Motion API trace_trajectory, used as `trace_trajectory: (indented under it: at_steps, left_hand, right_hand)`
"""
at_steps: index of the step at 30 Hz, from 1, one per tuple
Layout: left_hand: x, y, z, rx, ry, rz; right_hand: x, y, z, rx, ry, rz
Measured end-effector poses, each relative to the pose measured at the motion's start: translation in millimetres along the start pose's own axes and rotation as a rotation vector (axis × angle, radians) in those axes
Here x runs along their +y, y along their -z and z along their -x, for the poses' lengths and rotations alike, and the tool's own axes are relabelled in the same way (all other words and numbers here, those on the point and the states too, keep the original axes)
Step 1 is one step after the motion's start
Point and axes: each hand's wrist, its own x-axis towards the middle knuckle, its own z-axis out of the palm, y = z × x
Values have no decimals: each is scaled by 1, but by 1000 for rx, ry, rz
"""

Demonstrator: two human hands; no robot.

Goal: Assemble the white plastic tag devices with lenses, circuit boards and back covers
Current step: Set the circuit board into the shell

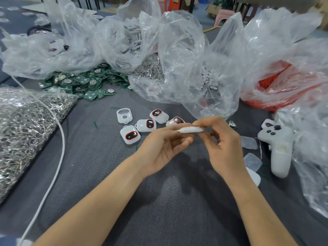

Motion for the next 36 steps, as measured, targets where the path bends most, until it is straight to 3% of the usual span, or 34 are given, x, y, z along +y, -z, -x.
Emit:
trace_trajectory:
  at_steps: [2,6,10,15,20,36]
  left_hand:
    - [4,1,2,-16,34,85]
    - [-1,1,2,-26,-62,-35]
    - [-8,2,0,61,-289,-339]
    - [-8,0,3,62,-366,-566]
    - [-7,0,4,57,-370,-579]
    - [-9,7,-1,-24,-387,-493]
  right_hand:
    - [1,3,-1,-43,26,-35]
    - [5,3,-3,-65,-12,-107]
    - [6,4,-3,-74,-265,-371]
    - [5,3,-3,-51,-459,-633]
    - [7,5,-3,-89,-640,-787]
    - [3,0,-4,-52,-674,-985]
